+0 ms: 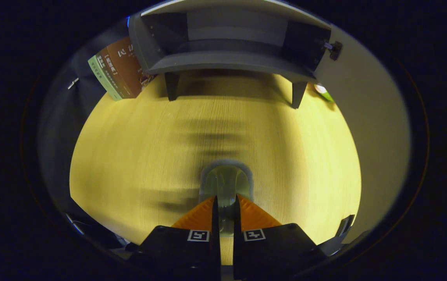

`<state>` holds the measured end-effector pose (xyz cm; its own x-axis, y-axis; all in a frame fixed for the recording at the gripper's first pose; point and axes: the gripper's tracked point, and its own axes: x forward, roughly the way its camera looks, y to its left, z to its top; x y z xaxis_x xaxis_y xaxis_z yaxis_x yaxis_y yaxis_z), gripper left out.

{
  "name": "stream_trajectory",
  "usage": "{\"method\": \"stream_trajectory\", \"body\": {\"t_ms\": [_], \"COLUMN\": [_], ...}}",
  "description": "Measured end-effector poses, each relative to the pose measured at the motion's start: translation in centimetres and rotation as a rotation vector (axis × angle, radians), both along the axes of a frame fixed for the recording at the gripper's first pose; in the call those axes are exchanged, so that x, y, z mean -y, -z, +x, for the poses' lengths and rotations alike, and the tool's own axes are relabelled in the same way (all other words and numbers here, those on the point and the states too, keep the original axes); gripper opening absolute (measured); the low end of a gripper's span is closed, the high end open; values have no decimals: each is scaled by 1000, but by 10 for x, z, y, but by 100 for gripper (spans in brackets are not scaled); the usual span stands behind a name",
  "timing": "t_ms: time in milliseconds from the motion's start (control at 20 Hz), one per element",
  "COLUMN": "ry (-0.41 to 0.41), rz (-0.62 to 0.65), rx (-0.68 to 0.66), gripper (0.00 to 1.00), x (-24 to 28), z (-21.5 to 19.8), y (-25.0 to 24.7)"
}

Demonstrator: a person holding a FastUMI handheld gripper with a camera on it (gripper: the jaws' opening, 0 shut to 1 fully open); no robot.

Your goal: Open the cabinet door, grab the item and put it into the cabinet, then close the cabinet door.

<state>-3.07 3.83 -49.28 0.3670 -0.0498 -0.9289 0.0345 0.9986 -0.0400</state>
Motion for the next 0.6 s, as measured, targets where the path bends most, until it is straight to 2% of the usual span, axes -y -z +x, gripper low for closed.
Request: {"method": "stream_trajectory", "body": {"t_ms": [250, 600], "ry": [8, -27], "rz": [27, 37], "rx": [185, 497], "gripper": [17, 16], "x": [-3, -8], "z": [34, 92], "y": [-94, -230]}}
